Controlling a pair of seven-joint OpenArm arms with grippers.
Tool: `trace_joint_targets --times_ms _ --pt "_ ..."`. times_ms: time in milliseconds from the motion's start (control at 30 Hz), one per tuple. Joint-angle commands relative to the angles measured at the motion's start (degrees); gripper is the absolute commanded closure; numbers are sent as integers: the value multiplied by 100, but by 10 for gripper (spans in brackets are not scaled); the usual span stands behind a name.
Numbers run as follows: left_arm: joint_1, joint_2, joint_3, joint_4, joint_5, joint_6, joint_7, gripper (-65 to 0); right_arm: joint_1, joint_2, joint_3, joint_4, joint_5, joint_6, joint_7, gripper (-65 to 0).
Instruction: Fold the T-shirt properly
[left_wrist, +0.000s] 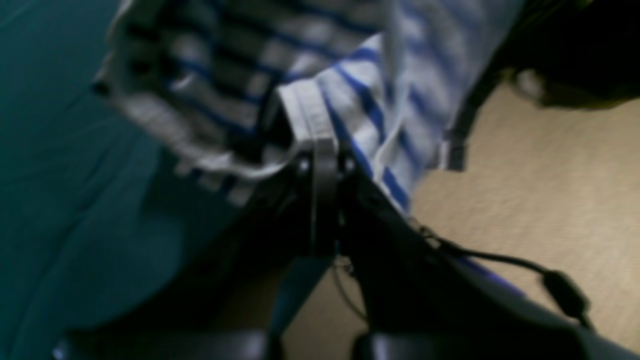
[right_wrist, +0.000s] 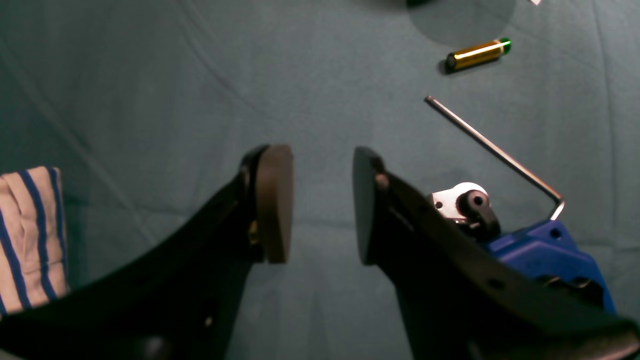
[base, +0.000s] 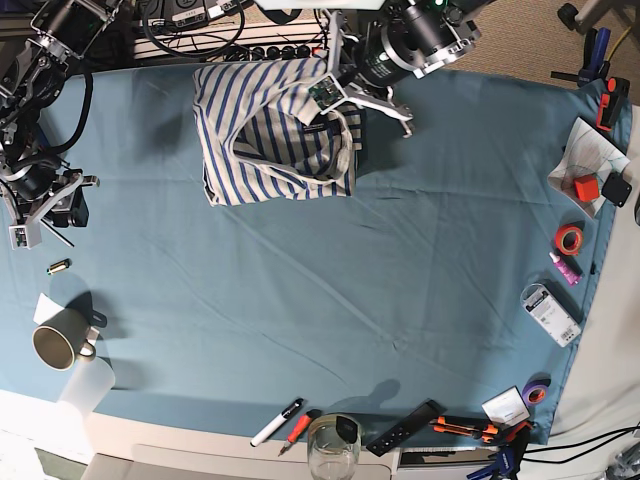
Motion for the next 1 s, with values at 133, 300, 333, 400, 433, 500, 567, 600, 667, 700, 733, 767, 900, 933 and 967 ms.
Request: trace_joint_targets --times_ms 133,300,333,400,433,500,567,600,667,700,733,767,900,933,967 --pt "4 -195 17 98 48 -4 2 0 79 116 31 70 83 -11 168 -205" --pt "4 -203 15 98 52 -7 243 0 79 116 31 70 83 -11 177 -205" --pt "4 -203 15 98 52 -7 310 0 79 116 31 70 81 -11 175 -205" --pt "4 -203 15 98 52 -7 365 0 79 116 31 70 81 -11 177 -205" --pt "2 -203 15 98 52 -7 363 0 79 116 31 70 81 -11 175 -205" --pt "2 -201 15 98 138 -4 282 0 79 116 31 70 83 -11 177 -205" --pt "0 -201 15 98 339 66 -39 0 79 116 31 70 83 -11 192 -205" --pt "-2 -201 15 98 428 166 -229 0 79 116 31 70 83 -11 197 -205" --pt "-50 -199 15 98 479 417 -527 -23 79 116 31 70 83 -9 214 -205" --pt "-101 -201 17 98 474 507 -616 -66 79 116 31 70 81 -9 216 -205" --pt "-151 -190 17 98 474 560 -682 -103 79 114 31 70 83 -9 219 -205" --pt "-214 -175 17 98 474 627 -748 -131 79 116 31 70 81 -9 219 -205" --pt "-487 -103 17 98 468 774 -1038 -145 79 116 31 70 83 -11 236 -205" --pt "-560 -70 17 98 452 769 -1058 -145 79 114 31 70 83 -11 238 -205" --pt "-634 -48 17 98 391 765 -1078 -145 79 114 31 70 83 -11 240 -205"
